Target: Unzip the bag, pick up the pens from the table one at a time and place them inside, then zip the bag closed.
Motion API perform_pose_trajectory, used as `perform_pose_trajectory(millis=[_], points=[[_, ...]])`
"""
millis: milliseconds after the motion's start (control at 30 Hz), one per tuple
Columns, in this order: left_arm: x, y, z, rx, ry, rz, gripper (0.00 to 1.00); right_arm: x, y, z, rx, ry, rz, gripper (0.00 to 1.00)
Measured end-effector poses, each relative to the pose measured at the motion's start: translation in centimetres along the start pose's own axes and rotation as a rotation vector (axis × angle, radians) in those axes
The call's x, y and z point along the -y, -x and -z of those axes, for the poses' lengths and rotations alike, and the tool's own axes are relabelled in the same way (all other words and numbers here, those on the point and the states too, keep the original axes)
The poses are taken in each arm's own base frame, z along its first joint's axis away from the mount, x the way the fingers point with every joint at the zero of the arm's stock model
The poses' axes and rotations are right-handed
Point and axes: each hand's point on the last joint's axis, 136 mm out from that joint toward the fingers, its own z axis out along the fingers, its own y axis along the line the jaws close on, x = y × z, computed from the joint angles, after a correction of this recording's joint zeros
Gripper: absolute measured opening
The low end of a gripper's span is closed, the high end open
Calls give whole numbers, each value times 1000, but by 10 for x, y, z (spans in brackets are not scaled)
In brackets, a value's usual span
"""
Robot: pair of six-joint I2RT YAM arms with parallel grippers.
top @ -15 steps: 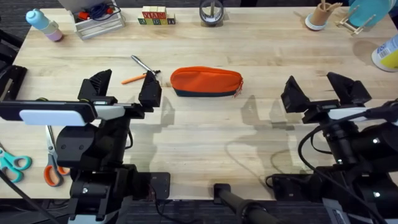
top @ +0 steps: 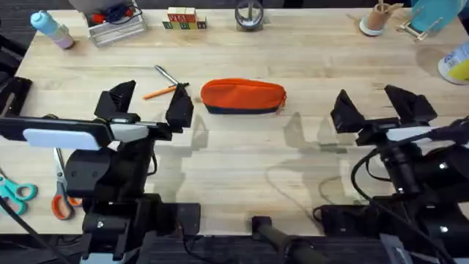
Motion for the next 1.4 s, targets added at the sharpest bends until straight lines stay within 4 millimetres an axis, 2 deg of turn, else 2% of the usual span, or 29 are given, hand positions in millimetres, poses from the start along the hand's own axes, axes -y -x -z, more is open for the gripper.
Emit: perform_pose_trajectory(millis=[133, 267, 400, 633, 767, 900, 1000, 1033, 1200, 1400], points=[[1, 13, 0, 52, -3, -3, 994, -1, 3, 0, 14, 8, 1, 997], [3, 16, 1, 65, -15, -4, 994, -3, 26, 1, 106, 20, 7, 997], [4, 19, 1, 66, -23, -5, 993, -4, 37, 4, 129, 26, -2, 997], [1, 67, 15, 121, 3, -7, 993, -6, 95, 28, 174, 28, -20, 997], [0, 81, 22, 73, 12, -4, 993, -6, 119, 37, 154, 28, -25, 997], [-1, 88, 26, -34, 23, 2, 993, -6, 133, 40, 81, 27, -30, 997], [-1, 90, 27, -139, 27, 7, 993, -6, 137, 38, -9, 28, -36, 998], [-1, 93, 25, -234, 27, 12, 993, -6, 133, 33, -118, 28, -44, 997], [4, 97, 15, -375, -5, 25, 993, -9, 117, 19, -302, 44, -59, 997], [16, 87, 1, -556, -72, 57, 993, -15, 94, 4, -463, 84, -81, 997]])
